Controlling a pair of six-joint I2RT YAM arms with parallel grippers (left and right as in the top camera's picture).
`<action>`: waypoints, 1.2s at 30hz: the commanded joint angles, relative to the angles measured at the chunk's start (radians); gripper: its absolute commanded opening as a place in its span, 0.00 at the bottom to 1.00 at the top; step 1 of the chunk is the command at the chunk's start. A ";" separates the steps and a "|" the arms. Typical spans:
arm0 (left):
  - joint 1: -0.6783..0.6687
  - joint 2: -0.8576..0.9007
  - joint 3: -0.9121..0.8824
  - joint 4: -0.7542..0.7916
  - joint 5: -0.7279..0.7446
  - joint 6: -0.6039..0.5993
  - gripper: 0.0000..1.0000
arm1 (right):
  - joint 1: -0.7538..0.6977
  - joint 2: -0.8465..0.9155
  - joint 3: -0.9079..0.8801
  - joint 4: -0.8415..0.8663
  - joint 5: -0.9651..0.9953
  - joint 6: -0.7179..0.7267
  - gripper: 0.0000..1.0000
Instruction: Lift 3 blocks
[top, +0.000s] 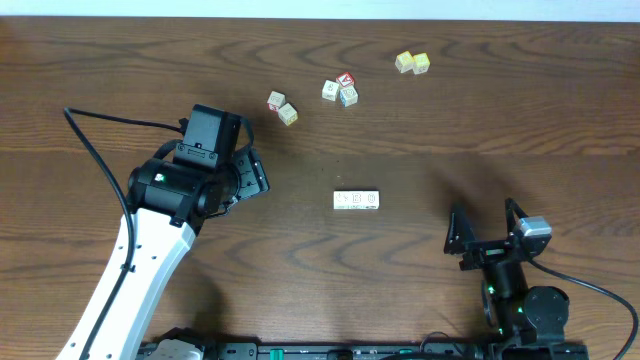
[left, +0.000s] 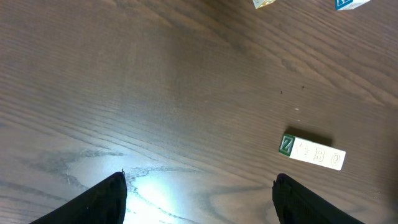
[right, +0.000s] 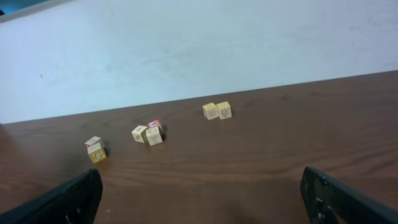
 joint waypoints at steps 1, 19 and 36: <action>0.004 0.001 0.018 0.000 -0.012 0.007 0.75 | -0.008 -0.010 -0.023 0.026 0.011 -0.002 0.99; 0.004 0.001 0.018 0.000 -0.012 0.007 0.76 | -0.008 -0.010 -0.067 0.022 0.043 -0.021 0.99; 0.004 0.001 0.018 0.000 -0.012 0.007 0.76 | -0.008 -0.009 -0.067 0.022 0.044 -0.021 0.99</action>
